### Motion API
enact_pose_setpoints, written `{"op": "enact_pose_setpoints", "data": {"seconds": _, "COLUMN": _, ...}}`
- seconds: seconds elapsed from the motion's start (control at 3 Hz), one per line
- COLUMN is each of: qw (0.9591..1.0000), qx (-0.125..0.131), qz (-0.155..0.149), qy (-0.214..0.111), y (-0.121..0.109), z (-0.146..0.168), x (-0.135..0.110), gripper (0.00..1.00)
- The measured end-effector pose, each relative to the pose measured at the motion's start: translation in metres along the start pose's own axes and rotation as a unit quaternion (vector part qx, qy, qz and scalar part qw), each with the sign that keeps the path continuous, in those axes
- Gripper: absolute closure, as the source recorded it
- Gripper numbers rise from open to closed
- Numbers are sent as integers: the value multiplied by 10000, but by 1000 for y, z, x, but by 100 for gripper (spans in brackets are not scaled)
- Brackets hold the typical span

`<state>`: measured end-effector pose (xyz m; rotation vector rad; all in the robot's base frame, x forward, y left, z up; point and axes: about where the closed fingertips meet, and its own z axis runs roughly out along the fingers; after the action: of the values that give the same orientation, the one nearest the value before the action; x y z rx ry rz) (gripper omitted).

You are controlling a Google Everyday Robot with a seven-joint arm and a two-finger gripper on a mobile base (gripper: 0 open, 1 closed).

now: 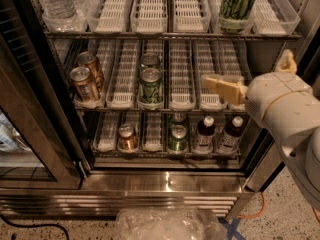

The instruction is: Pick green can from top shelf of fridge

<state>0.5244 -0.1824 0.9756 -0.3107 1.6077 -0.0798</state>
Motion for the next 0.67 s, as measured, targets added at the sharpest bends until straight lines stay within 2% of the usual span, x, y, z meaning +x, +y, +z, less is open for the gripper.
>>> {"op": "enact_pose_setpoints", "data": {"seconds": 0.33, "qw": 9986, "qx": 349, "qz": 173, "qy": -354, "y": -10, "z": -13, "x": -6, "gripper": 0}}
{"op": "enact_pose_setpoints", "data": {"seconds": 0.67, "qw": 9980, "qx": 134, "qz": 149, "qy": -598, "y": 19, "z": -10, "x": -35, "gripper": 0}}
